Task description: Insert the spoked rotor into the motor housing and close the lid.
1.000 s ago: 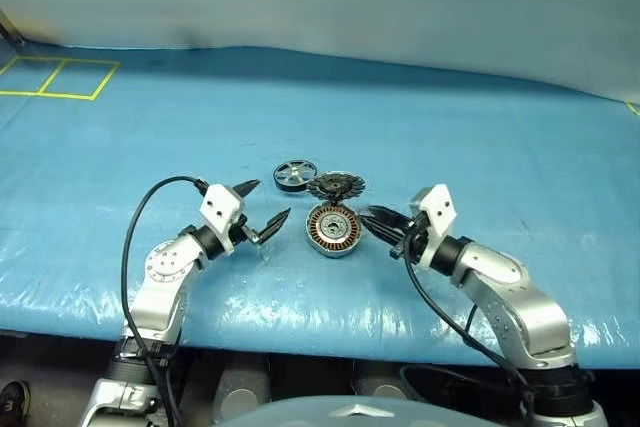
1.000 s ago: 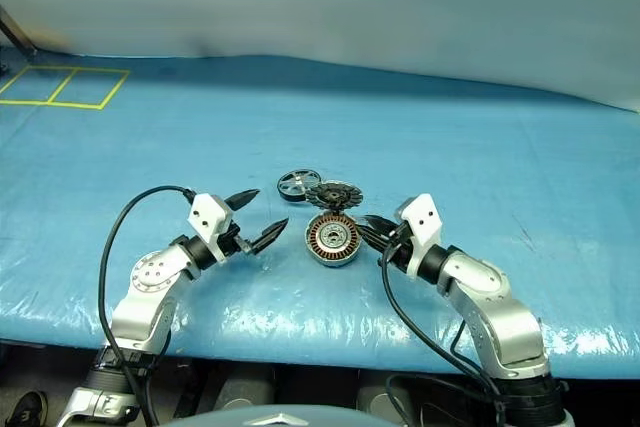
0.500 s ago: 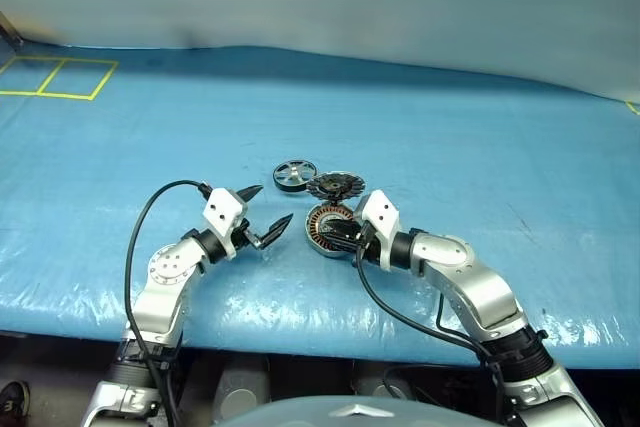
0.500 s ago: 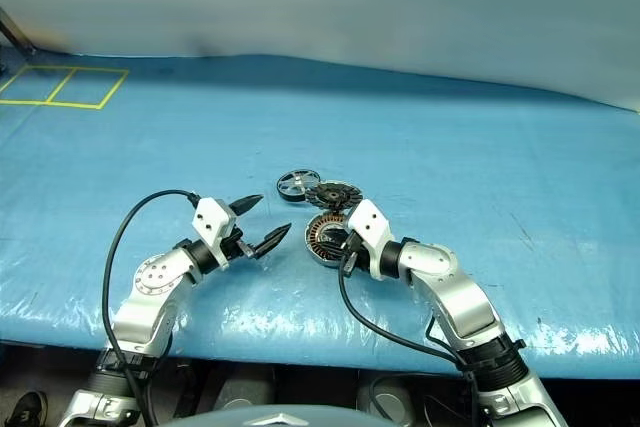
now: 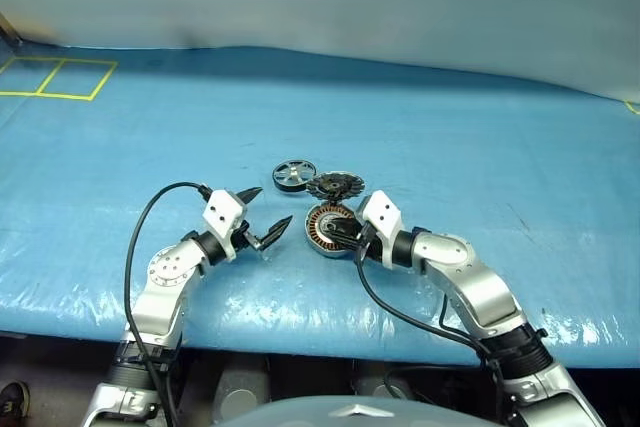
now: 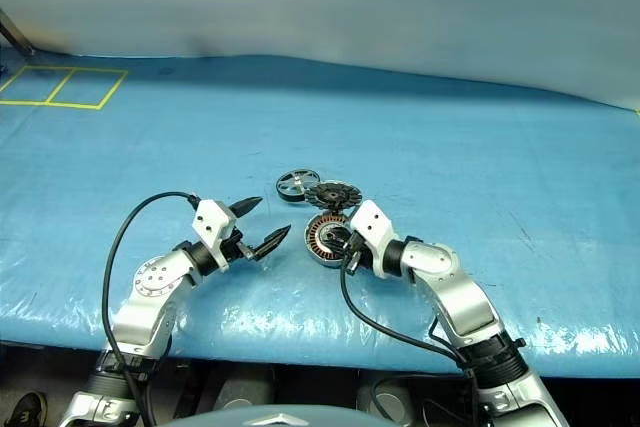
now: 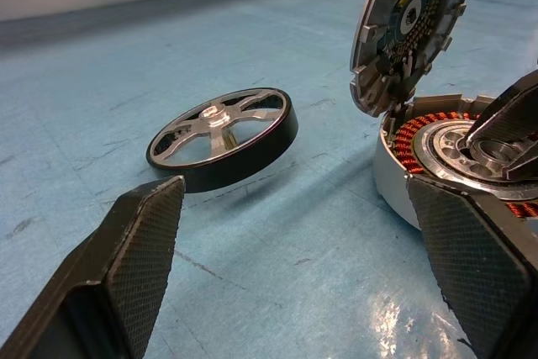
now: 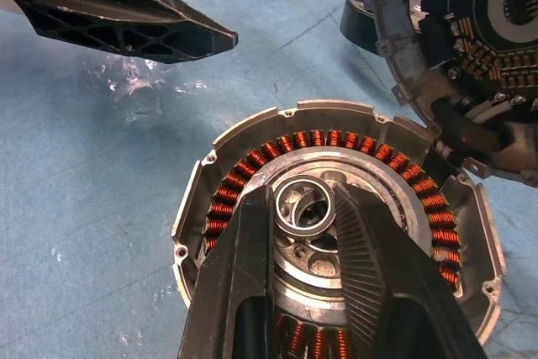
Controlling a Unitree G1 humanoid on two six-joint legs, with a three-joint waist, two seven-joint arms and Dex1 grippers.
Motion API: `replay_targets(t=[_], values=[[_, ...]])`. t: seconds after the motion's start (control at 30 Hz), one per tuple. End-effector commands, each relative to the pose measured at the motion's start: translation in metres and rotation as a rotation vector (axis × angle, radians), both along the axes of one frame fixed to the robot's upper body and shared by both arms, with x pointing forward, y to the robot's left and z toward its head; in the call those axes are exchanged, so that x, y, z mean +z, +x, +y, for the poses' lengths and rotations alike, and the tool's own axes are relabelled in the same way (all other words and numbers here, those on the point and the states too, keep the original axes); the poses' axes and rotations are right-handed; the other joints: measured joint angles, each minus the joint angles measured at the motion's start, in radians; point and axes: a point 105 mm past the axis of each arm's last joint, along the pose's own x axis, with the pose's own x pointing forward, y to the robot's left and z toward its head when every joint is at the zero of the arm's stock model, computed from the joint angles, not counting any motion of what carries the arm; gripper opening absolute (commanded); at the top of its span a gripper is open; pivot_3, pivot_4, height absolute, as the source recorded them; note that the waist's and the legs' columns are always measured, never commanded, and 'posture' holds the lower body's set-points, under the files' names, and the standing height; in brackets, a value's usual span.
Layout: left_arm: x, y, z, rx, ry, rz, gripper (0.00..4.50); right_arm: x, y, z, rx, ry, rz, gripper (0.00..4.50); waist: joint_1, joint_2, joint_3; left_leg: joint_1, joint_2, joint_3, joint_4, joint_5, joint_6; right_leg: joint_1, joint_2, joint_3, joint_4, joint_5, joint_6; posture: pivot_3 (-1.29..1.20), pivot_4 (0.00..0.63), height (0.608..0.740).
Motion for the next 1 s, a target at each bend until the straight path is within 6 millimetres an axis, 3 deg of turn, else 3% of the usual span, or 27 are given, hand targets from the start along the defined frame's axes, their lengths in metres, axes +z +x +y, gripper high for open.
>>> replay_targets(t=[0.03, 0.9, 1.0], values=[[0.0079, -0.0009, -0.0030, -0.006, -0.002, -0.034, 4.50, 0.0124, 0.0048, -0.0017, -0.001, 0.012, -0.055, 0.68, 0.000, 0.000, 0.000, 0.000, 0.000, 0.000, 0.000, 0.000, 0.000, 0.000, 0.000, 0.000, 0.000, 0.000, 0.000, 0.00, 0.150, 0.740], [0.0064, -0.0007, -0.0028, -0.003, -0.001, -0.028, 4.50, 0.0085, 0.0040, -0.0050, 0.008, -0.026, -0.055, 0.68, 0.000, 0.000, 0.000, 0.000, 0.000, 0.000, 0.000, 0.000, 0.000, 0.000, 0.000, 0.000, 0.000, 0.000, 0.000, 0.00, 0.150, 0.740], [0.0063, -0.0011, -0.0022, 0.000, -0.001, -0.028, 4.50, 0.0100, 0.0032, -0.0042, 0.014, -0.020, -0.066, 1.65, 0.000, 0.000, 0.000, 0.000, 0.000, 0.000, 0.000, 0.000, 0.000, 0.000, 0.000, 0.000, 0.000, 0.000, 0.000, 0.00, 0.150, 0.740]])
